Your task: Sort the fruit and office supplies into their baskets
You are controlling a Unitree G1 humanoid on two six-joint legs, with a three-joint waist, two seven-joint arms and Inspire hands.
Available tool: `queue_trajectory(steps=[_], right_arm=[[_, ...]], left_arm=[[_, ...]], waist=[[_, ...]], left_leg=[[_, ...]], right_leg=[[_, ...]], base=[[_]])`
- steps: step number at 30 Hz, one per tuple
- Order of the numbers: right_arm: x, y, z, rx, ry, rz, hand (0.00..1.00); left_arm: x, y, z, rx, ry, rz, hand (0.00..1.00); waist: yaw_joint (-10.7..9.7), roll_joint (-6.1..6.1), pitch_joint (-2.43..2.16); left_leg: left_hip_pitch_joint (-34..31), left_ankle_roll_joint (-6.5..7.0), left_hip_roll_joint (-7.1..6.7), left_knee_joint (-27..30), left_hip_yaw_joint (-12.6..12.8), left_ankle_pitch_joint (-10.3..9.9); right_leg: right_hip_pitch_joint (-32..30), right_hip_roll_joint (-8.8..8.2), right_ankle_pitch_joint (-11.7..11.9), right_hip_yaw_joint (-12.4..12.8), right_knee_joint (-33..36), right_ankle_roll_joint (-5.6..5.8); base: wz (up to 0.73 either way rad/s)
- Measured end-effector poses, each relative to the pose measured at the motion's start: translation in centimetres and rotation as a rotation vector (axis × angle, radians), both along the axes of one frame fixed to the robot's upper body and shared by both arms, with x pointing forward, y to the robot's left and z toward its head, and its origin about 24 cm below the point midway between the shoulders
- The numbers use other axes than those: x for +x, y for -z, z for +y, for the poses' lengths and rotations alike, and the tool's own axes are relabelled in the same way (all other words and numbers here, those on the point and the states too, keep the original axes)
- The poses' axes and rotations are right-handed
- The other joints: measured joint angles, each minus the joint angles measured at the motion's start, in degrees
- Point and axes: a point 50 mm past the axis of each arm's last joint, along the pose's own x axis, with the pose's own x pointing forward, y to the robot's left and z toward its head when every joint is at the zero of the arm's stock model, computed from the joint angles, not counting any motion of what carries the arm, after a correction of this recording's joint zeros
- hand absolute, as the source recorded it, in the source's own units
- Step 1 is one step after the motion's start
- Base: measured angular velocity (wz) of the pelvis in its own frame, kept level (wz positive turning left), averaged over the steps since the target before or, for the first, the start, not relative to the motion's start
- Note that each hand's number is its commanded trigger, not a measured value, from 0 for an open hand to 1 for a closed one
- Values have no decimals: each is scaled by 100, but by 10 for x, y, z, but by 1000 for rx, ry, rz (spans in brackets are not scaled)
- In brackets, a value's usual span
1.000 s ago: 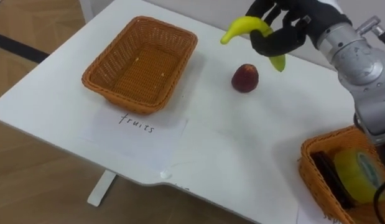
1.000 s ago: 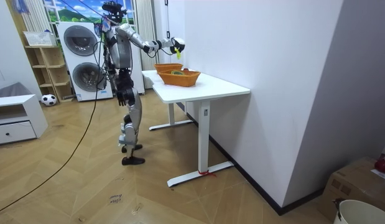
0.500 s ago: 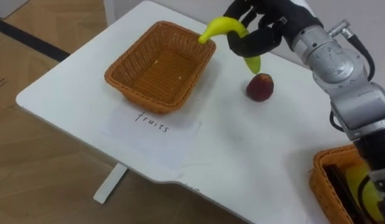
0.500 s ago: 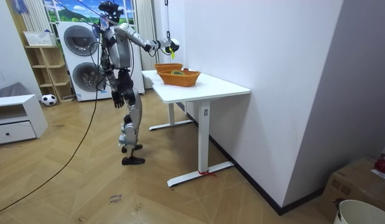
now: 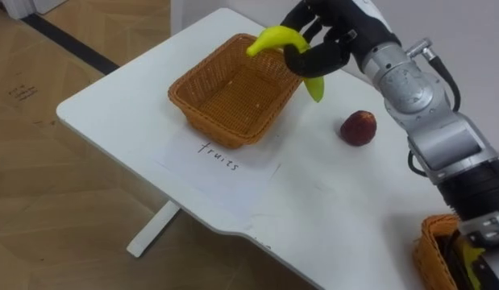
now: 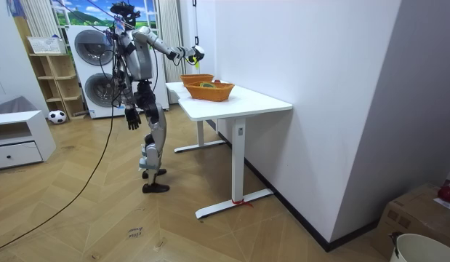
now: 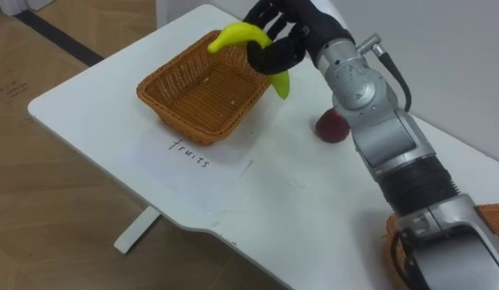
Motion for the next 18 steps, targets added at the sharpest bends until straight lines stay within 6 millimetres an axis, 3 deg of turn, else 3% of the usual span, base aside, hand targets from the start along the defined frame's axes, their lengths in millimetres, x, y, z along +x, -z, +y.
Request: queue_trajectory(steps=[3,18], right_arm=[[0,1,6,21,-4,-5,100],[-2,4,15,106,-19,-8,100]], left_arm=[[-2,0,0,1,-1,4,0],[-1,0,1,1,1,3,0]], waist=[[15,8,4],[155,39,21]], left_leg=[[10,0,-2,2,-23,0],[-10,2,-13,2,-104,-2]], right_leg=[[25,-9,0,-130,0,1],[42,-3,-6,-135,-6,10]], base=[[4],[2]])
